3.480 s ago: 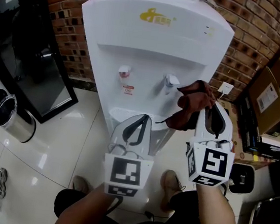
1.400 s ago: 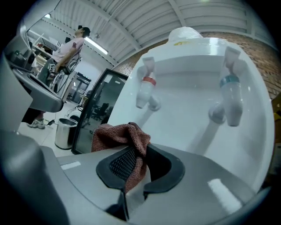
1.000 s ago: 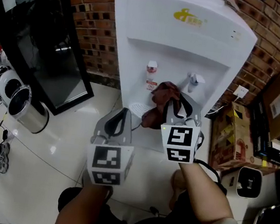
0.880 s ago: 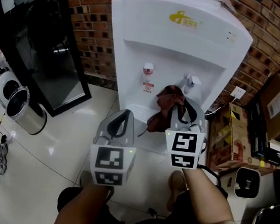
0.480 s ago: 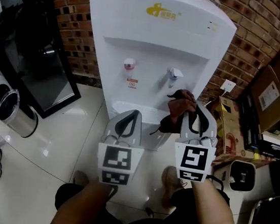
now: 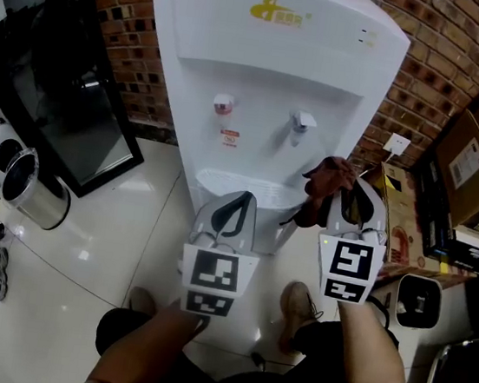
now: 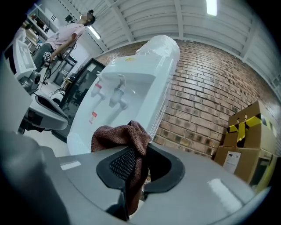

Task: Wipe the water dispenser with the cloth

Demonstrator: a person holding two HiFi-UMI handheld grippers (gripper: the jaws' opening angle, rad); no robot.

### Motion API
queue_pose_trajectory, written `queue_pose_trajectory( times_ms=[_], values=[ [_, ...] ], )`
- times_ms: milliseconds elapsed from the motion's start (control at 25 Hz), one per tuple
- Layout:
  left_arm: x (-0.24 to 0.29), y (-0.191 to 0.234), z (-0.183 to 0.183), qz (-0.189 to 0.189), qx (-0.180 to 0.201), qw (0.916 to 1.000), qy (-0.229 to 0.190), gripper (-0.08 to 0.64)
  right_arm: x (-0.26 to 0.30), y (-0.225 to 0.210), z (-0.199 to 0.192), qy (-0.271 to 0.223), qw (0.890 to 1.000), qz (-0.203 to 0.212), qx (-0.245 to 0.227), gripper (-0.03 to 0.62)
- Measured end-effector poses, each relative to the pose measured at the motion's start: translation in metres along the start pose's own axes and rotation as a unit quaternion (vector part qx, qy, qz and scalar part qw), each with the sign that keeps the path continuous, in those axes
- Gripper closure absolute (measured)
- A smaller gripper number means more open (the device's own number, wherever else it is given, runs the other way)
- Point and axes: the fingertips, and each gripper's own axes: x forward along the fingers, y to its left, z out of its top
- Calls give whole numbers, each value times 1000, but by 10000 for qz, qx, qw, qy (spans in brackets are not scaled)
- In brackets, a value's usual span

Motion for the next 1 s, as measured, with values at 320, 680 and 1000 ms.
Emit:
queue_pose_trajectory(
  times_ms=[320, 680, 1000],
  values=[
    [-8, 9, -1, 73, 16, 10000, 3, 560, -4, 5, 6, -109, 9995, 98, 286, 517],
    [-46, 81, 4, 946, -119, 9954, -54, 560, -2, 101, 74, -928, 9852, 1295, 634, 517],
    [-103, 172, 4, 2124, -368, 9764, -100, 560, 21, 205, 92, -1086, 9692, 2143, 535, 517]
  ],
)
